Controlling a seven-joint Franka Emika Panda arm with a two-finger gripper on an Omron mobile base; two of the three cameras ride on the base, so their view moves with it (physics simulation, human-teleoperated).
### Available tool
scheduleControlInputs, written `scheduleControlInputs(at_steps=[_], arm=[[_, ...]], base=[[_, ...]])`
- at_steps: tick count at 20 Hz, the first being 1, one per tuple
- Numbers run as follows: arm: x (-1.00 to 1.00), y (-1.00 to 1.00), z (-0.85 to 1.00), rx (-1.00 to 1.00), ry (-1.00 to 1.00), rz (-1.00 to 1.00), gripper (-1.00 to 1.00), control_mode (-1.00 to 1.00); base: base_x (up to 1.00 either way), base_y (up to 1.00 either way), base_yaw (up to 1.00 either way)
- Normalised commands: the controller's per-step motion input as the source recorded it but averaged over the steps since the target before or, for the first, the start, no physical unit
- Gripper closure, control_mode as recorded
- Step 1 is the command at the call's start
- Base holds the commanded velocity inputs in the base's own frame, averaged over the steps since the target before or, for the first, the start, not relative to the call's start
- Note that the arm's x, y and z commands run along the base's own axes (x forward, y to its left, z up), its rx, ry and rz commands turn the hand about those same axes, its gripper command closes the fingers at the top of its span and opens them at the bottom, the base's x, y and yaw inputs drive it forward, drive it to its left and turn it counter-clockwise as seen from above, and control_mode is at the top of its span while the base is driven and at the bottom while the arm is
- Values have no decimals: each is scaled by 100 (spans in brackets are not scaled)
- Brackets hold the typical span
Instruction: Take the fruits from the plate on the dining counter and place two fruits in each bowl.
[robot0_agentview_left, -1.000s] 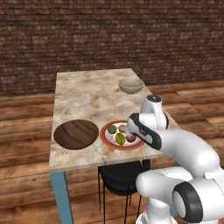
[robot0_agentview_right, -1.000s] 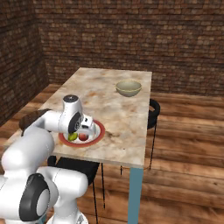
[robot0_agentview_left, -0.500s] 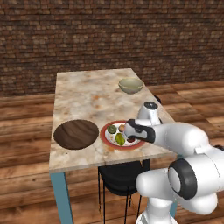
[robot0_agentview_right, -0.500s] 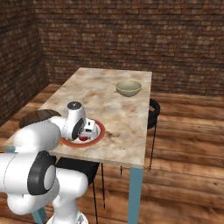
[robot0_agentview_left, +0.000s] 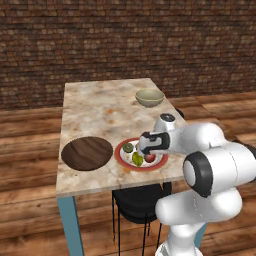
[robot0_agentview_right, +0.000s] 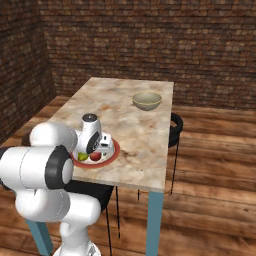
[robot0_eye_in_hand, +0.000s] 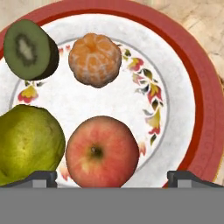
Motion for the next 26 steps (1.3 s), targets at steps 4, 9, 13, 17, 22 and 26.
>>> scheduleControlInputs(at_steps=[4,9,13,17,22,26], arm=[[0,10,-18,0,7,0,-100,-100],[-4,7,-23,0,3,0,-100,-100],[0,0,-20,0,0,0,-100,-100],[0,0,-42,0,0,0,-100,-100],[0,2,-40,0,1,0,100,-100],[-12,3,-28,0,3,0,100,-100]], base=[[0,0,0],[0,0,0],[0,0,0],[0,0,0],[0,0,0],[0,0,0]])
